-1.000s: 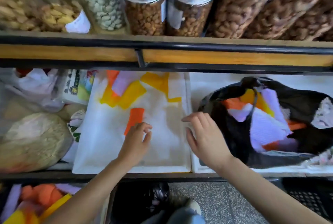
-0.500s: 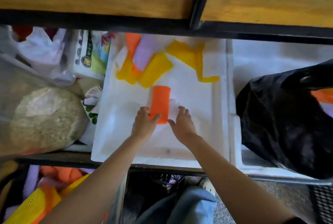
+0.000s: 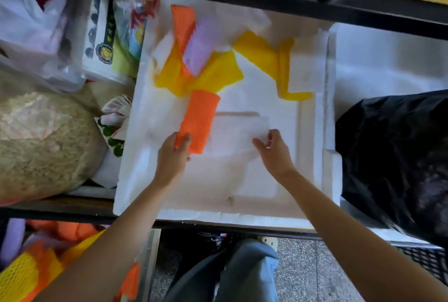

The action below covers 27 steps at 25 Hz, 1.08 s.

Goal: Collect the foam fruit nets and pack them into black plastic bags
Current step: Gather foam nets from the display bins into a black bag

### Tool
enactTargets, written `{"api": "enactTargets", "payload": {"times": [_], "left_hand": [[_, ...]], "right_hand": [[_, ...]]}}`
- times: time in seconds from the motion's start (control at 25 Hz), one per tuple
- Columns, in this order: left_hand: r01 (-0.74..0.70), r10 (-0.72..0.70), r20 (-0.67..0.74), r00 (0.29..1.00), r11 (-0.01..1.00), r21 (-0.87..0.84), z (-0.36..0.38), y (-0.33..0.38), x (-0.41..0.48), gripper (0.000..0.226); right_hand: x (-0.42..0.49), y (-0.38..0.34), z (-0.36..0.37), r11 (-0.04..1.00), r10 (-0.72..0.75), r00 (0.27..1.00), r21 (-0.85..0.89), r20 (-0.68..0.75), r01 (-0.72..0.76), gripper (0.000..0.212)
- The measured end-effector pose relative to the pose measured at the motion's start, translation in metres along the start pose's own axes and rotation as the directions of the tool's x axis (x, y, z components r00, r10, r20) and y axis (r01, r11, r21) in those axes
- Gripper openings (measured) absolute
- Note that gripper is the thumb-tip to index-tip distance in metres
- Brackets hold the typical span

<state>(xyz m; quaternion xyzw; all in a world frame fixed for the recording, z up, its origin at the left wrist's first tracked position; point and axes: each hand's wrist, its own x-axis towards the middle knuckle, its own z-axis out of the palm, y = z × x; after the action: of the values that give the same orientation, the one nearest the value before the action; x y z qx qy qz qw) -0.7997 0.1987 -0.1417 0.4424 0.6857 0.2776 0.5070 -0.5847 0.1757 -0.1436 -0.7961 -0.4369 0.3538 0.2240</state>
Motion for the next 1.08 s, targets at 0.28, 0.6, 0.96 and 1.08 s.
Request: {"api": "enactTargets", "payload": {"times": [0.28,0.6,0.96,1.08], "left_hand": [[-0.183,0.197,-0.056,0.979,0.964,0.195,-0.010,-0.001,0.010,0.027],[-0.085,0.114,0.260,0.959,0.989,-0.119,0.009,0.021,-0.012,0.031],[-0.220,0.206,0.258,0.944,0.975,0.026,0.023,0.018,0.006,0.042],[-0.218,0.215,0.214,0.953,0.976,-0.009,0.026,0.021,0.013,0.039]], "right_hand": [[-0.001,-0.014,-0.047,0.932,-0.359,0.916,0.012,0.178,0.362,0.013],[-0.001,-0.033,-0.029,0.959,-0.272,0.899,0.016,0.344,0.284,0.024],[0.025,-0.040,-0.034,0.864,-0.502,0.862,-0.084,-0.076,0.496,0.040],[0.065,-0.031,-0.061,0.721,-0.555,0.816,-0.583,-0.161,0.375,0.069]]}}
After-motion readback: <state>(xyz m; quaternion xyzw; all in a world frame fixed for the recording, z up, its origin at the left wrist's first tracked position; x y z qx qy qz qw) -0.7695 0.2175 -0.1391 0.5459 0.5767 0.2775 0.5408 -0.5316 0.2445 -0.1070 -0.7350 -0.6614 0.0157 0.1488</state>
